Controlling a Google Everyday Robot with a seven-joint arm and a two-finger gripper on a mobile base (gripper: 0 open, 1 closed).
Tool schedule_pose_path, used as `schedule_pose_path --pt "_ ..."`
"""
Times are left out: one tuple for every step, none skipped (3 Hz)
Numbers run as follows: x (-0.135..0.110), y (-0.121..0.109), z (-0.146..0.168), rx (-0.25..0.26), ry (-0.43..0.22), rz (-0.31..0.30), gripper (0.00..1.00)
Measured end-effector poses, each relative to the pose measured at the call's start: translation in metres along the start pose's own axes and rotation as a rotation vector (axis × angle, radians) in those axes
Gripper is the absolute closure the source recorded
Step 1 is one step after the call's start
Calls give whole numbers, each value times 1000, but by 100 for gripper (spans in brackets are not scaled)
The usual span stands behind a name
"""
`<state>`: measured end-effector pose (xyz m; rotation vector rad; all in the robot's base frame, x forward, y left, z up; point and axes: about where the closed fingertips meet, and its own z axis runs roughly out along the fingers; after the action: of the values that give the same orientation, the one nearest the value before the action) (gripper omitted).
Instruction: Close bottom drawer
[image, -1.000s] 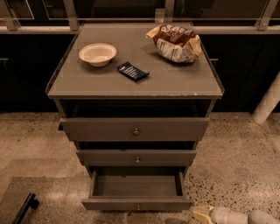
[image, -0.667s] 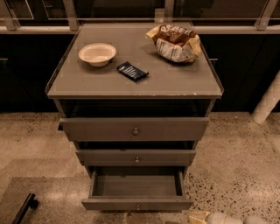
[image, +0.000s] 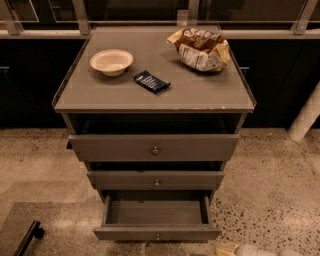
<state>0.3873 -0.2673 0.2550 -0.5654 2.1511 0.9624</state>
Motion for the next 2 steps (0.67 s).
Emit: schedule_pose_path --pt "28 -13 34 -100 3 54 100" --pt "50 -19 72 -221 -11 107 100"
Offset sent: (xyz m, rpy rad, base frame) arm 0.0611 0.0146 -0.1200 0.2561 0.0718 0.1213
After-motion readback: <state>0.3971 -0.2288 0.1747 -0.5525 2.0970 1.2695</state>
